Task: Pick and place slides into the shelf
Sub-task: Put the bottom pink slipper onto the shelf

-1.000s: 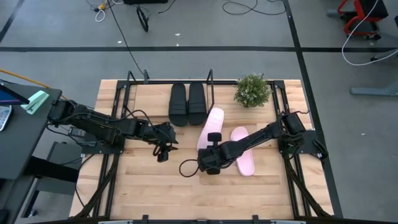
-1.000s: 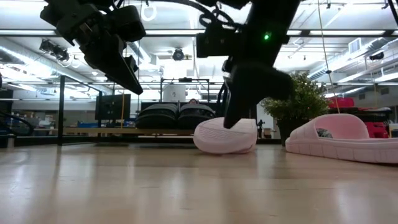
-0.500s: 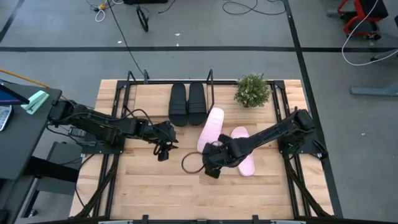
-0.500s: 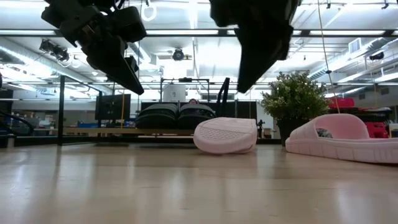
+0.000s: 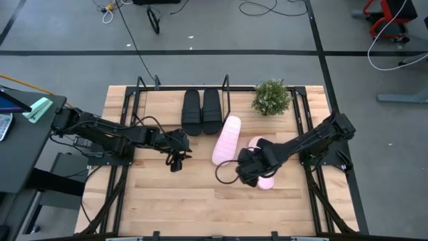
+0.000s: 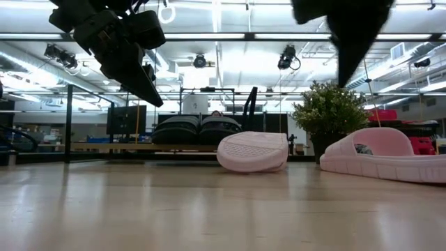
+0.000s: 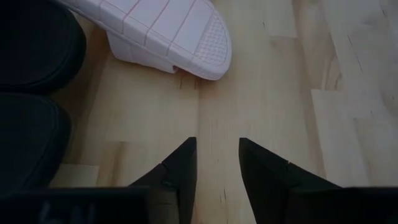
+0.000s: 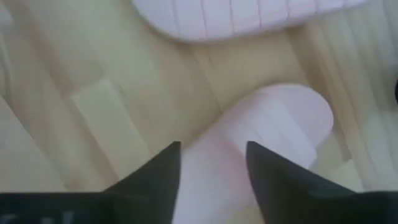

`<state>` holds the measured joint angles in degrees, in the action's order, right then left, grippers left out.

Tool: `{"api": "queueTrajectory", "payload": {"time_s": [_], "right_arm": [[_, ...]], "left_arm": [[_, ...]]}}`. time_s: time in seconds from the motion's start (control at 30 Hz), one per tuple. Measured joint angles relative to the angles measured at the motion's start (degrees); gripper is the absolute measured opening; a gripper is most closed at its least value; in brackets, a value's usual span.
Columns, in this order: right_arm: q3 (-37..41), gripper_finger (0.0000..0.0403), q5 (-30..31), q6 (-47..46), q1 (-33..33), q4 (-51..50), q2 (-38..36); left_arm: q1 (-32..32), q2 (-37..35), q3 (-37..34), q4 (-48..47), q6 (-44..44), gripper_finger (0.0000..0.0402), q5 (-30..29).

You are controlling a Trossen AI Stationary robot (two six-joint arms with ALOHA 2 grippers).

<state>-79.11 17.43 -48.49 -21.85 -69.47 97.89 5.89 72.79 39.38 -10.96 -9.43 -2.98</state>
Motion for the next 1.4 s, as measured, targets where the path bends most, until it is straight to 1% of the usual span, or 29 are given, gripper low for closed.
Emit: {"api": "queueTrajectory", "payload": {"time_s": [0.17, 0.23, 0.33, 0.5, 0.7, 0.9, 1.1, 1.17, 1.23, 1.3, 1.4], "right_arm": [[6.92, 0.0257, -0.14, -0.04, -2.01, -0.14, -2.54], [9.45, 0.0274, -0.18, -0.06, -2.79, -0.17, -3.28], [12.65, 0.0288, -0.28, -0.93, -3.44, -0.02, -4.3], [17.13, 0.0291, -0.19, -2.44, -3.58, 0.78, -4.79], [21.83, 0.0288, 0.16, -2.55, -3.04, 5.2, -4.79], [23.88, 0.0288, 4.16, -2.24, -1.66, 5.94, -4.79], [27.9, 0.0288, 4.01, -0.64, 0.55, 13.63, -4.85], [28.72, 0.0281, 3.89, -0.69, 1.04, 15.14, -4.98], [28.86, 0.026, 4.07, -0.76, 1.48, 15.42, -4.98], [28.94, 0.0223, 4.41, -0.14, 1.85, 15.37, -4.94], [29.03, 0.0139, 4.78, 1.42, 1.92, 15.15, -4.88]], "left_arm": [[0.0, 0.0, 0.0, -0.01, -0.42, 0.013, 0.0], [0.02, 0.0, 0.0, -0.02, -0.44, 0.0129, 0.0], [0.07, 0.0, 0.0, -0.04, -0.44, 0.0124, 0.02], [0.07, 0.0, 0.0, -0.04, -0.44, 0.0123, 0.02], [0.07, 0.0, 0.0, -0.04, -0.44, 0.013, 0.0], [0.07, 0.0, 0.0, 0.07, -2.19, 0.0123, 0.02], [0.07, 0.0, 0.0, 0.64, -5.45, 0.0126, 0.04], [0.07, -0.01, 0.0, 1.37, -7.15, 0.0129, 0.09], [0.07, -0.04, -0.01, 2.43, -8.99, 0.013, 0.24], [0.07, -0.04, -0.02, 4.4, -10.47, 0.0129, 0.68], [0.07, -0.07, -0.02, 7.68, -12.65, 0.0124, 0.83]]}}
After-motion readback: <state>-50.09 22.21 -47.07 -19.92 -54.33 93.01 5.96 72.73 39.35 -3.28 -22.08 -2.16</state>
